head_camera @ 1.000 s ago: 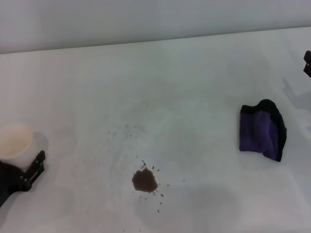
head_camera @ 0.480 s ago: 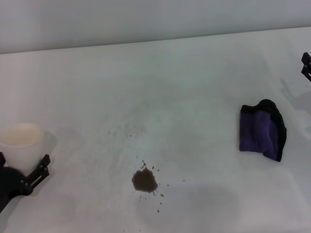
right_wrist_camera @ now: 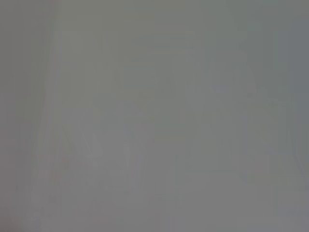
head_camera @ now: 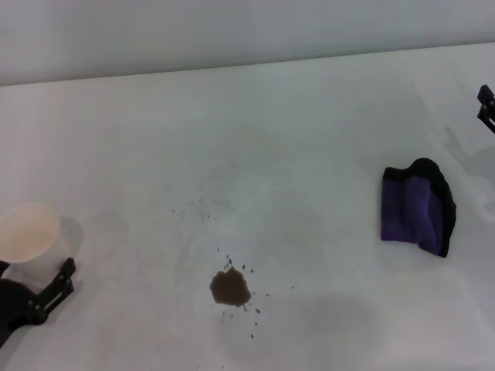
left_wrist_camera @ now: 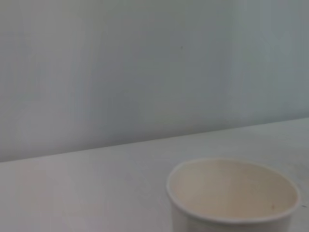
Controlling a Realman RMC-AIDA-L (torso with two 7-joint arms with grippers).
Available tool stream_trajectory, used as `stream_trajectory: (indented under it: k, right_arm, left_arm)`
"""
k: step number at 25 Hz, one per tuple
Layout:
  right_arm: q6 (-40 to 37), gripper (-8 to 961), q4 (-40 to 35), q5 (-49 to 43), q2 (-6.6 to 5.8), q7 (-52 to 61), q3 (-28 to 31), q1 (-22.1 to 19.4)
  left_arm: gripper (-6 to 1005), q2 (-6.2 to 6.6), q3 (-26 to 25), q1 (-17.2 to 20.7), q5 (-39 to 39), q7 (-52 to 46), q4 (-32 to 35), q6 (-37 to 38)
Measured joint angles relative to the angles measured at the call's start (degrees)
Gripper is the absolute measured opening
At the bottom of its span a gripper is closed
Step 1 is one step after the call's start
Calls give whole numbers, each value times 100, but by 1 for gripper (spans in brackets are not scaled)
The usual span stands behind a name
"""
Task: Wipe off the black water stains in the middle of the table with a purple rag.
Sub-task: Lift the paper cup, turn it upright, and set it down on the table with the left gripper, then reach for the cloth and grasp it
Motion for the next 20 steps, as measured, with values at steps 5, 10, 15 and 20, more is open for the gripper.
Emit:
stream_trajectory:
  k: [5, 10, 15, 20]
  right_arm:
    - [-23, 865, 1, 1, 5, 0, -35, 10]
    - [-29, 865, -21, 34, 2, 40, 1, 3]
    - [-48, 865, -45, 85, -3, 568, 50, 2]
    - [-885, 842, -567, 44, -21, 2850, 170, -24]
  left_arm:
    - [891, 6, -15, 261, -35, 75, 2, -276]
    - [890, 14, -35, 577, -74, 153, 4, -669]
    - [890, 15, -36, 911, -468, 154, 0, -838]
    - [889, 25, -36, 959, -1000, 95, -6, -1033]
